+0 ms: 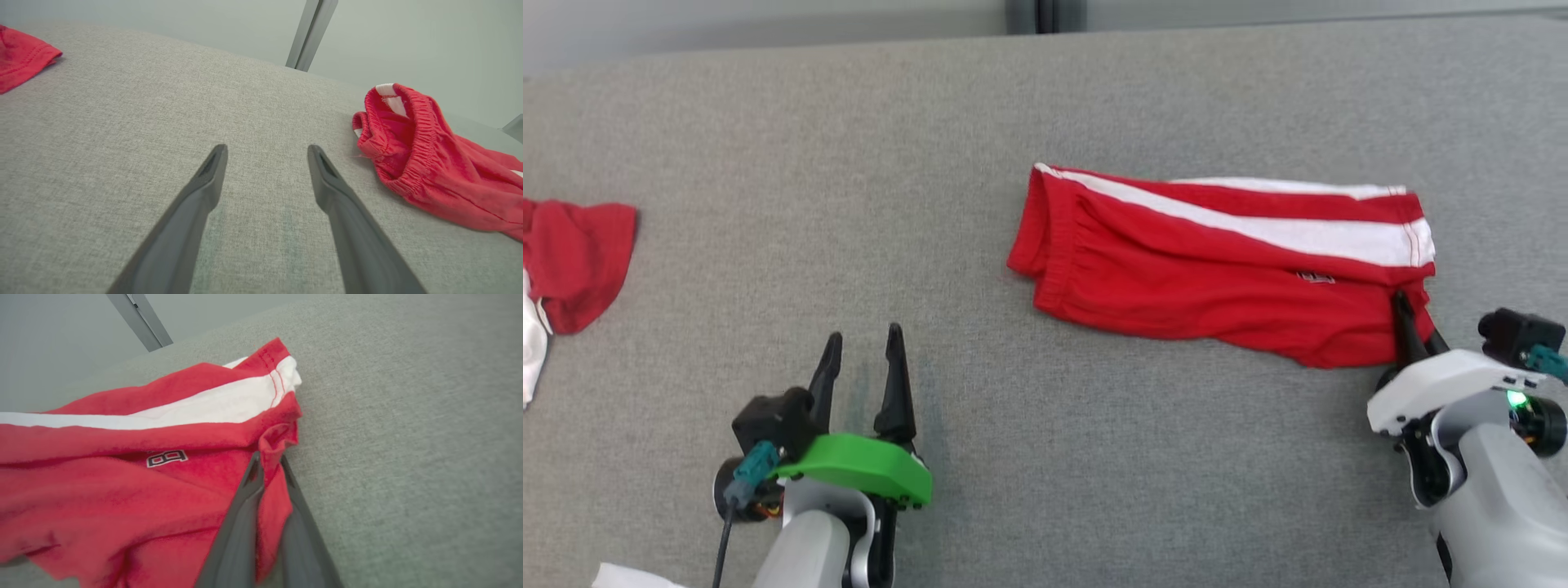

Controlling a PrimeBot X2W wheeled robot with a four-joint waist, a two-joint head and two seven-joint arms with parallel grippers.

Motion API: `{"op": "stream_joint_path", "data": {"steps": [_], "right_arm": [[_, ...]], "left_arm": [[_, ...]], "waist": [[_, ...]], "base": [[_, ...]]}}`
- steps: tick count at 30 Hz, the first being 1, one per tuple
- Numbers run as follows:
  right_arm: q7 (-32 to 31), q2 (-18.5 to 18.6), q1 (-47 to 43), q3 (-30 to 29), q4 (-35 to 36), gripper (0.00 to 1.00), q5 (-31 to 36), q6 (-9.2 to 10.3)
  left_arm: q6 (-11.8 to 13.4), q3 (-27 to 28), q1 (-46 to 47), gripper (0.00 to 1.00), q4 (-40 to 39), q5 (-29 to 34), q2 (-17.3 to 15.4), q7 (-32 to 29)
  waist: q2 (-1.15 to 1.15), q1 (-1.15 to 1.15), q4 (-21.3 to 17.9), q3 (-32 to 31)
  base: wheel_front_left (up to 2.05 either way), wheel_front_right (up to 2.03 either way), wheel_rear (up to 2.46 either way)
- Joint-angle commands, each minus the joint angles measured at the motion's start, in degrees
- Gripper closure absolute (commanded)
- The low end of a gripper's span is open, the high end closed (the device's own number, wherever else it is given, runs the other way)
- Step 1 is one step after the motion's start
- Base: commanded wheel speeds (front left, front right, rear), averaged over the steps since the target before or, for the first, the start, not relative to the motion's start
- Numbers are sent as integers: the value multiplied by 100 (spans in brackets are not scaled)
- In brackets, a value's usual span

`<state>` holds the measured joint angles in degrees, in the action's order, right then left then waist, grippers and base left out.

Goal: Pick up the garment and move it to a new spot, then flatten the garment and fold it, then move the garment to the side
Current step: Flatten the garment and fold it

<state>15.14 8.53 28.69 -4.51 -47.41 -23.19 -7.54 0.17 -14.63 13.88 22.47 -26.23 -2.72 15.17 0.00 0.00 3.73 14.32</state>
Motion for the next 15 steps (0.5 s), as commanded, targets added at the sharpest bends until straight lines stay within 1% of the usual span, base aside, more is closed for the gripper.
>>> {"op": "stream_joint_path", "data": {"steps": [1, 5, 8, 11, 15], "right_arm": [[-1, 33, -156, -62, 82, 100, -1, 11], [-1, 24, -283, -180, 362, 100, 109, 10], [-1, -58, -170, -65, 686, 100, 205, 10], [-1, -188, 41, 245, 1065, 100, 215, 10], [-1, -381, 310, 959, 1360, 100, 111, 10]], "left_arm": [[-3, 6, -154, 0, -34, 3, -35, -4], [19, -66, -313, 0, -85, -48, -34, -4], [15, -142, -358, 0, -96, -70, -35, -4], [41, -219, -357, 0, -104, -100, -35, -4], [54, -292, -375, 0, -108, -141, -34, -4]], "waist": [[0, 0, -153, -335], [0, 0, -99, -414], [0, 0, -9, -433], [0, 0, 136, -438], [0, 0, 380, -450]], "base": [[0, 0, 0], [0, 0, 0], [0, 0, 0], [0, 0, 0], [0, 0, 0]]}}
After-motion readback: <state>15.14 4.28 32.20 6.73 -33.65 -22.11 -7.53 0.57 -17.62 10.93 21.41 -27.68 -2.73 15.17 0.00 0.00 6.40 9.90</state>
